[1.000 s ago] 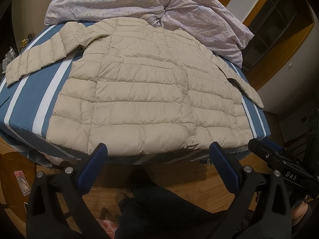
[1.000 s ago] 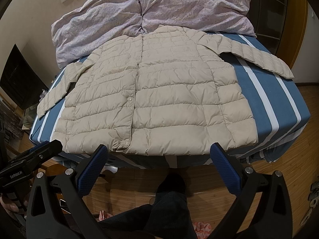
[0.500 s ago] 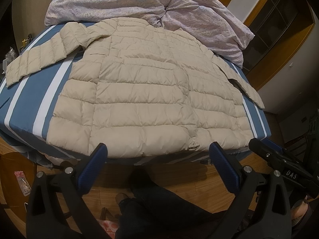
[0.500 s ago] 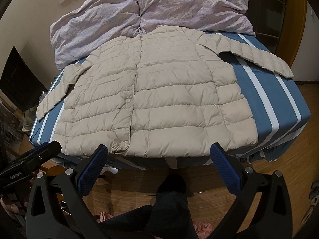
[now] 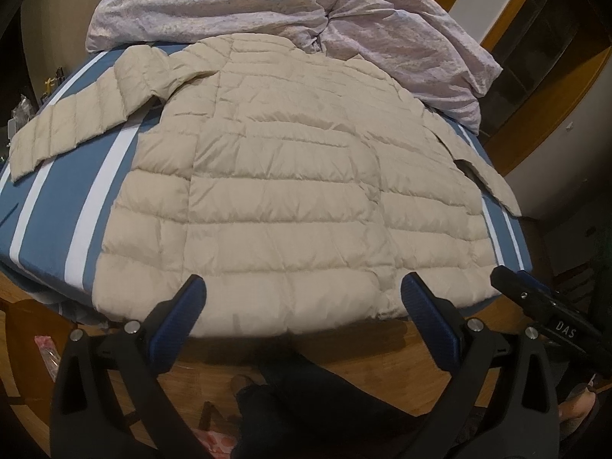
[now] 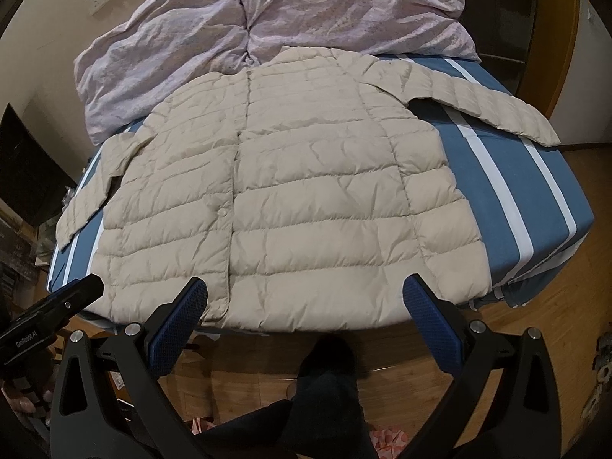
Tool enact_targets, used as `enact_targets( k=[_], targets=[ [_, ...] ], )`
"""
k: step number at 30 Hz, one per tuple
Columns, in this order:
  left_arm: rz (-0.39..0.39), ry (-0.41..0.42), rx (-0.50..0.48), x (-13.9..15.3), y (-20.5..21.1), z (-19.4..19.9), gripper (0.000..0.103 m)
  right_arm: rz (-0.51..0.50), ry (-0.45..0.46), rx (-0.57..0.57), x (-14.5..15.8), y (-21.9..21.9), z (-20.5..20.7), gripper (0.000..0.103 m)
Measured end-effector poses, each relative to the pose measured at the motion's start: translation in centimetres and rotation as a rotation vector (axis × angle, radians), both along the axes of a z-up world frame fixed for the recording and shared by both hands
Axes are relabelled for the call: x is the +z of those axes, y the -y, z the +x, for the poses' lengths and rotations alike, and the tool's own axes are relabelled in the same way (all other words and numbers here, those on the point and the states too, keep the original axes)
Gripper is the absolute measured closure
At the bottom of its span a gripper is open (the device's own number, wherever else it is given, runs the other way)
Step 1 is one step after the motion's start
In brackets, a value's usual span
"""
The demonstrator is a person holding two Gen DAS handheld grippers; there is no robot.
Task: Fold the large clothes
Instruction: 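Grasp the jacket's sleeve cuff with the right gripper and lift it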
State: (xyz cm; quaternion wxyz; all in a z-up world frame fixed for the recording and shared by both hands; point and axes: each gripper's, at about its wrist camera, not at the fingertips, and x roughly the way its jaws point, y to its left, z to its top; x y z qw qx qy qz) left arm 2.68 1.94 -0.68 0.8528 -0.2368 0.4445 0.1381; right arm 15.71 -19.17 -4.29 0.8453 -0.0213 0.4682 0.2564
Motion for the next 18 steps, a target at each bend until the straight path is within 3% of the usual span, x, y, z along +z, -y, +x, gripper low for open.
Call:
enact_targets(
  k=[18],
  targets=[
    [0.101, -0.101, -0.006, -1.7, -4.1, 7.9, 0.002, -0.08, -0.029, -0.117, -1.6, -1.0, 8.3, 0.001]
  ],
)
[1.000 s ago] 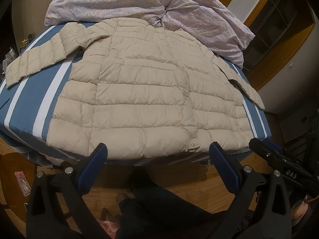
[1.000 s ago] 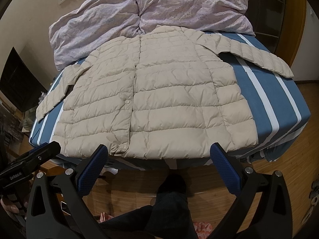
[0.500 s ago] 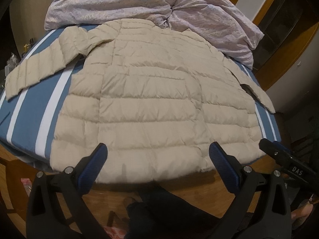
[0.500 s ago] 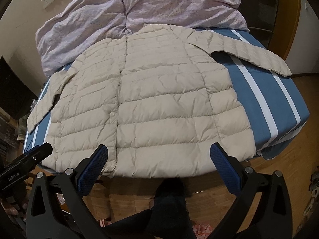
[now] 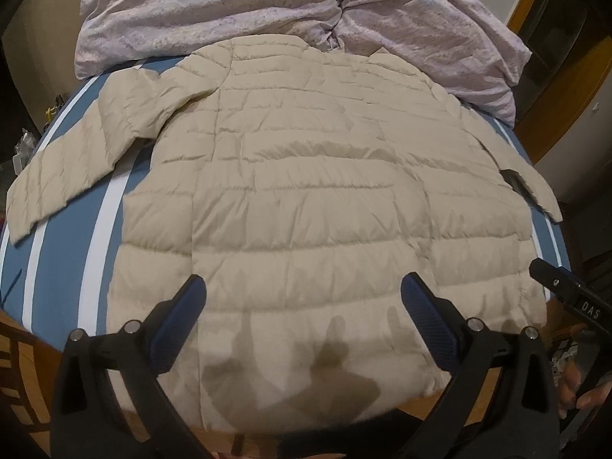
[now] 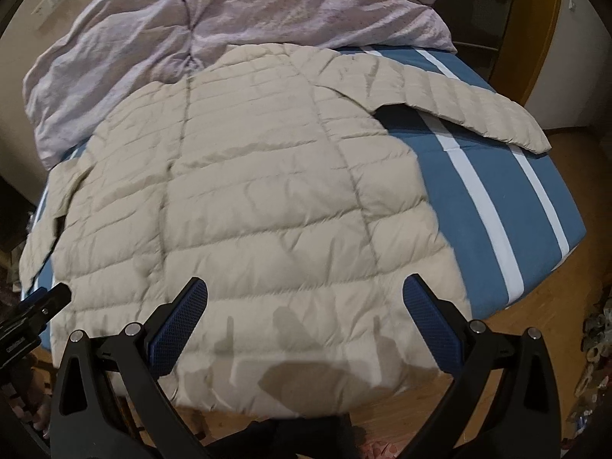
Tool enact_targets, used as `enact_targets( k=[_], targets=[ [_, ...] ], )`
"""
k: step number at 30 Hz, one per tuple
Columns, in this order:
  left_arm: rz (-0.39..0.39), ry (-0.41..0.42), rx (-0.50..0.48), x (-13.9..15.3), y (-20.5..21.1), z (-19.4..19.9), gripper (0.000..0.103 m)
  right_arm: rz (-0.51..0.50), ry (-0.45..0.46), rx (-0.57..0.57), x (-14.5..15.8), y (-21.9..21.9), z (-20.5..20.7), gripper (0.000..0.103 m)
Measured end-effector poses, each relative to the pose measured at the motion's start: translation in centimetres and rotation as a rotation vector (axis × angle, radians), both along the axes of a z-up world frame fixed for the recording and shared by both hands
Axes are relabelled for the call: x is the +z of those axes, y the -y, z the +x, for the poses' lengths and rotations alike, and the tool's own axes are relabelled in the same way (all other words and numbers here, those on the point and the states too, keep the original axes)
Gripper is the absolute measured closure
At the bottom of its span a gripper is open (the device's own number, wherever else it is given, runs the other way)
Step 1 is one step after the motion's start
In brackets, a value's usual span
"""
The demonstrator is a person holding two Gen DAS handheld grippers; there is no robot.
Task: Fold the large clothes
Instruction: 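Grasp the jacket's sleeve cuff with the right gripper and lift it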
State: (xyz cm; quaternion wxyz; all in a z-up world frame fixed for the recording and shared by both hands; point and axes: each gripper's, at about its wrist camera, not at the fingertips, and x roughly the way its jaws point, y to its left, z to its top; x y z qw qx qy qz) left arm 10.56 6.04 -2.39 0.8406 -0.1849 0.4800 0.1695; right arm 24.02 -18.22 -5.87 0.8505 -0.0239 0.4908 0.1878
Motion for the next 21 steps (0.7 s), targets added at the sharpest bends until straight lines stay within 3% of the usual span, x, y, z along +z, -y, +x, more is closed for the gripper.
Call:
enact_targets(
  k=[9, 18, 21],
  targets=[
    [0.01, -0.044, 0.0, -1.3, -1.7, 3.5, 0.002, -0.057, 0.023, -0.07, -0.8, 1.5, 6.4, 0.001],
    [0.012, -0.088, 0.031, -2.8, -3.8, 6.6, 0.002, -0.042, -0.044, -0.323, -2.2, 9.7, 17.6, 0.001],
    [0.018, -0.1, 0.039, -3.1, -4.3, 7.4, 0.002, -0.026, -0.087, -0.393, -3.2, 11.9, 20.5, 0.006]
  ],
)
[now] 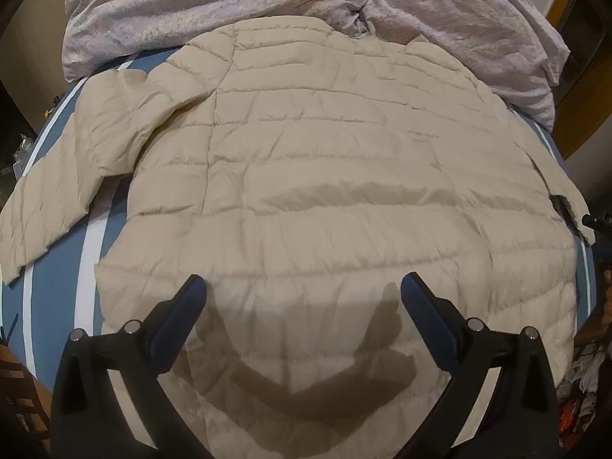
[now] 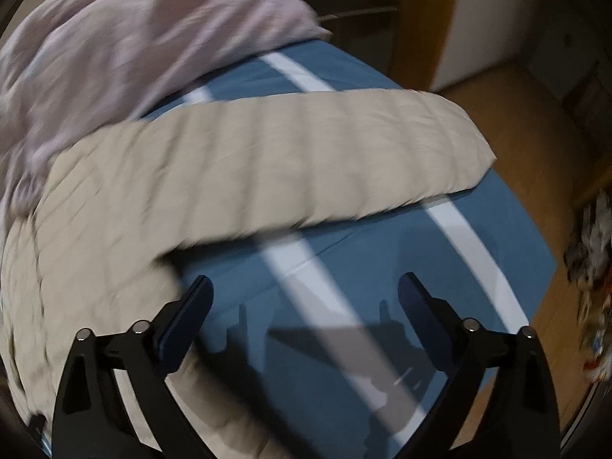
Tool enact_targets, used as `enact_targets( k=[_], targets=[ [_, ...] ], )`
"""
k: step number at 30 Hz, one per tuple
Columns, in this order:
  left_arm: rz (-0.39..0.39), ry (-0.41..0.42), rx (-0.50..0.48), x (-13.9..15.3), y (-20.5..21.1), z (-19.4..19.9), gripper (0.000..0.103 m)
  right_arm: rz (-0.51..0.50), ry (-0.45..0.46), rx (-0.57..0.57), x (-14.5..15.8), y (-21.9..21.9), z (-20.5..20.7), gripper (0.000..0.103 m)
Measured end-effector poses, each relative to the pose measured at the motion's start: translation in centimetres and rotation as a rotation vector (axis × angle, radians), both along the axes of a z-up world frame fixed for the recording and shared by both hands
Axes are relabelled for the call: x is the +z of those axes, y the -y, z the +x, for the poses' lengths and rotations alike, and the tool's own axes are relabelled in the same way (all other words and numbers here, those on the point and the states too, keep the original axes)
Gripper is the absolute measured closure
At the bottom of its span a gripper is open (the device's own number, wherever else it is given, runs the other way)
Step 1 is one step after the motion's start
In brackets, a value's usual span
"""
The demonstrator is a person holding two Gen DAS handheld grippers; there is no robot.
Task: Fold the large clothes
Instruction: 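Grasp the jacket's sleeve cuff with the right gripper and lift it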
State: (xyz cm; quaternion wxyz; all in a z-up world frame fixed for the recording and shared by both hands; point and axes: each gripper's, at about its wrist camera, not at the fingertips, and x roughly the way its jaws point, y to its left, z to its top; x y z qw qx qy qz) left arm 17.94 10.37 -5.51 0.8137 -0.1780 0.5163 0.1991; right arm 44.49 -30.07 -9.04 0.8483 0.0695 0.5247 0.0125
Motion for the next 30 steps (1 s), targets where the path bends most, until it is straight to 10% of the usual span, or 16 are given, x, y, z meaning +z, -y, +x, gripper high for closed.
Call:
enact_targets(
  k=[16, 30],
  targets=[
    [0.012, -0.006, 0.02, -0.4, -2.1, 2.8, 0.002, 0.215, -0.069, -0.509, -4.1, 13.2, 6.2, 0.033],
    [-0.028, 0.018, 0.016, -0.2, -2.9, 3.5, 0.002, 0.227, -0.02, -0.498, -4.6, 14.6, 7.1, 0.076]
  ],
)
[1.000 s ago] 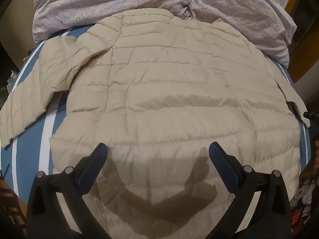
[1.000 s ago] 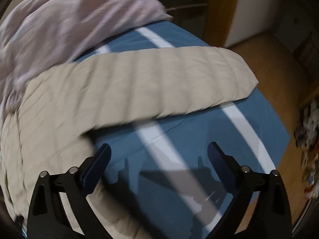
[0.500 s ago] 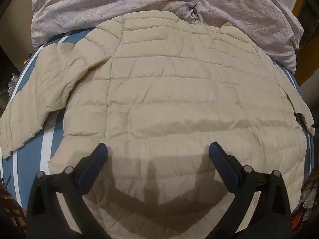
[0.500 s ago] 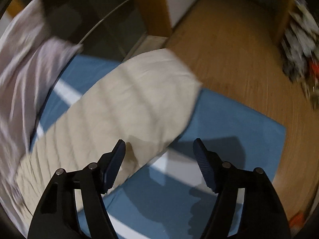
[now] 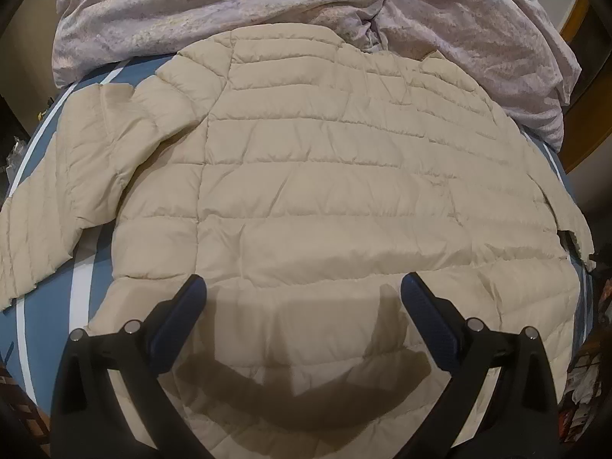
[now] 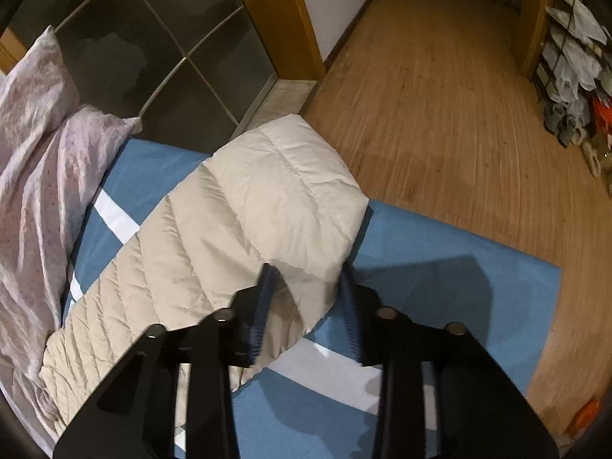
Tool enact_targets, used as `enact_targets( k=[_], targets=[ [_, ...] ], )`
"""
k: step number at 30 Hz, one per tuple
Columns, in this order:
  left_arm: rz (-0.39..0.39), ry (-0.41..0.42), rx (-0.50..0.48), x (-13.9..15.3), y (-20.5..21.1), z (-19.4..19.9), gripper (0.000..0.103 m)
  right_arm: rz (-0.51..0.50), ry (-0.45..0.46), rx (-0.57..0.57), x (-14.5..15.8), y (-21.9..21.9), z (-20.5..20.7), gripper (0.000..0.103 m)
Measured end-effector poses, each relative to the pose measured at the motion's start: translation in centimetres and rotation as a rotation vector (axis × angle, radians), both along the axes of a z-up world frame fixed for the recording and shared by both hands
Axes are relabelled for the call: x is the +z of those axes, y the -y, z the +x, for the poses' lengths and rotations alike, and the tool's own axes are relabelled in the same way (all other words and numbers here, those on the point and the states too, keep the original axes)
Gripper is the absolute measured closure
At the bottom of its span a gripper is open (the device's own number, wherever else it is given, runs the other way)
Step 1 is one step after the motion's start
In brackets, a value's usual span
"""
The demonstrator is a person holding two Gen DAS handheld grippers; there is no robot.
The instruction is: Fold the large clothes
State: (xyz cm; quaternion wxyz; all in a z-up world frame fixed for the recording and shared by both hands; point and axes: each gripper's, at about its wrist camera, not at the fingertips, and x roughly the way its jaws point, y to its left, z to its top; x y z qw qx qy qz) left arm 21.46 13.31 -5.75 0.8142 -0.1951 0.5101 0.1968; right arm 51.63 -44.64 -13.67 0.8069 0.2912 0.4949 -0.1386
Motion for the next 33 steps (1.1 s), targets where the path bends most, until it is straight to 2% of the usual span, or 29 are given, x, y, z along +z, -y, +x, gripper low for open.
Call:
enact_targets(
  k=[2, 3, 10, 14, 18, 24, 30, 33],
  targets=[
    [-0.003, 0.003, 0.003, 0.0, -0.2, -0.1, 0.002, 0.018, 0.008, 0.004, 0.0, 0.1, -0.2, 0.088],
    [-0.009, 0.006, 0.004, 0.0, -0.4, -0.1, 0.002, 0.019, 0.015, 0.005, 0.2, 0.1, -0.3, 0.091],
    [-0.057, 0.032, 0.018, 0.3, -1.2, -0.1, 0.004, -0.02, 0.156, 0.11, 3.8, -2.7, -0.2, 0.096],
    [-0.092, 0.06, 0.028, 0.8, -1.6, 0.3, 0.004, -0.027, 0.26, 0.254, 7.0, -6.6, 0.3, 0.097],
    [-0.125, 0.094, 0.039, 1.5, -2.0, 0.9, 0.004, 0.015, 0.338, 0.439, 9.2, -12.2, 0.2, 0.097],
    [-0.169, 0.116, 0.047, 1.9, -2.2, 2.1, 0.004, 0.145, 0.343, 0.685, 9.2, -21.4, -1.1, 0.097],
    [-0.224, 0.141, 0.056, 2.0, -2.8, 3.5, 0.005, 0.253, 0.268, 0.911, 7.0, -30.2, -4.2, 0.097],
    [-0.236, 0.143, 0.058, 2.0, -2.9, 4.2, 0.008, 0.28, 0.228, 1.005, 6.2, -33.4, -5.8, 0.097]
  ],
)
